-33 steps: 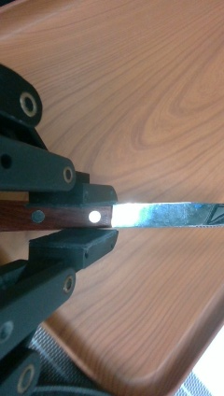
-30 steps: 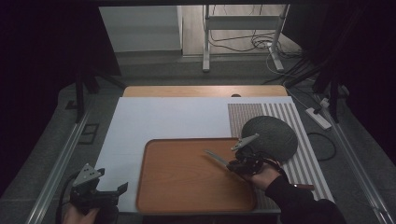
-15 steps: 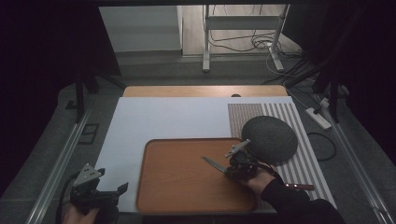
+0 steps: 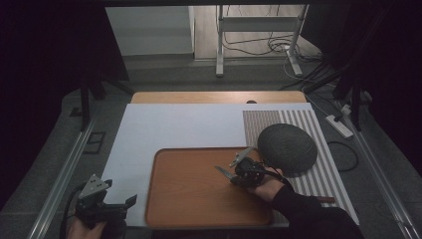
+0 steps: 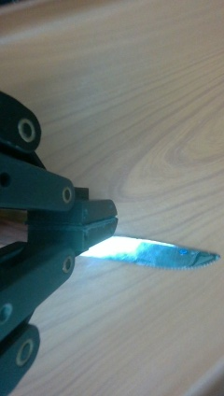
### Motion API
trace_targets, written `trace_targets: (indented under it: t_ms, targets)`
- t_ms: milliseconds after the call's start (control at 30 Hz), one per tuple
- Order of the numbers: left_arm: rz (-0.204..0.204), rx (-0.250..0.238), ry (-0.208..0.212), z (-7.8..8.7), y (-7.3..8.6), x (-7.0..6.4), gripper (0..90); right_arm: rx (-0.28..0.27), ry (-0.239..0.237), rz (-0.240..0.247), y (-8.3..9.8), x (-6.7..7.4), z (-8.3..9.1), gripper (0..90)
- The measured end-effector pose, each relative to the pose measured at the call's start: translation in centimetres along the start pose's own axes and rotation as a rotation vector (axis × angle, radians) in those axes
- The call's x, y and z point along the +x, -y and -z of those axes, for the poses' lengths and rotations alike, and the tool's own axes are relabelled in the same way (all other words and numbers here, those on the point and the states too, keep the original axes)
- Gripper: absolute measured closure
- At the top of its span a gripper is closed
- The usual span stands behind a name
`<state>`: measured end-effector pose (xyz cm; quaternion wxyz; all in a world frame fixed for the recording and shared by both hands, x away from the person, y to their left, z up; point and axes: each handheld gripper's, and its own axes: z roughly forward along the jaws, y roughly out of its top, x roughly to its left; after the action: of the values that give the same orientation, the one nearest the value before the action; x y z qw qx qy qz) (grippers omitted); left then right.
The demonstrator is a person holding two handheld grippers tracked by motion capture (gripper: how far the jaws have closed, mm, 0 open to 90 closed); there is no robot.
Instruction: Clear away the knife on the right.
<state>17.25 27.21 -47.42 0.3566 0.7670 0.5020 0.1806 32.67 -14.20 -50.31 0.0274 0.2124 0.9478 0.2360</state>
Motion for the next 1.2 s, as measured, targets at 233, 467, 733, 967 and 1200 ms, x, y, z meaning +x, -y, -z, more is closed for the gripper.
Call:
trace_targets:
  t_ms: [233, 467, 733, 967, 1200]
  targets:
    - [-0.004, 0.000, 0.001, 0.0, 0.0, 0.0, 2.2, 0.019, 0.014, -0.028, 0.5, -0.7, 0.0, 89.1]
    - [-0.007, 0.000, 0.001, 0.0, 0.0, -0.1, 2.2, 0.020, 0.038, -0.089, 1.8, -2.1, 0.9, 89.2]
    - [-0.010, 0.000, 0.000, 0.0, 0.0, -0.1, 2.2, 0.030, 0.043, -0.161, 3.2, -3.4, 1.8, 89.1]
    - [-0.011, 0.001, -0.001, 0.0, 0.0, -0.1, 2.3, 0.043, 0.057, -0.201, 4.0, -4.2, 2.4, 89.1]
    - [-0.009, 0.000, 0.000, 0.0, 0.0, -0.1, 2.3, 0.048, 0.063, -0.219, 4.2, -4.5, 2.6, 88.5]
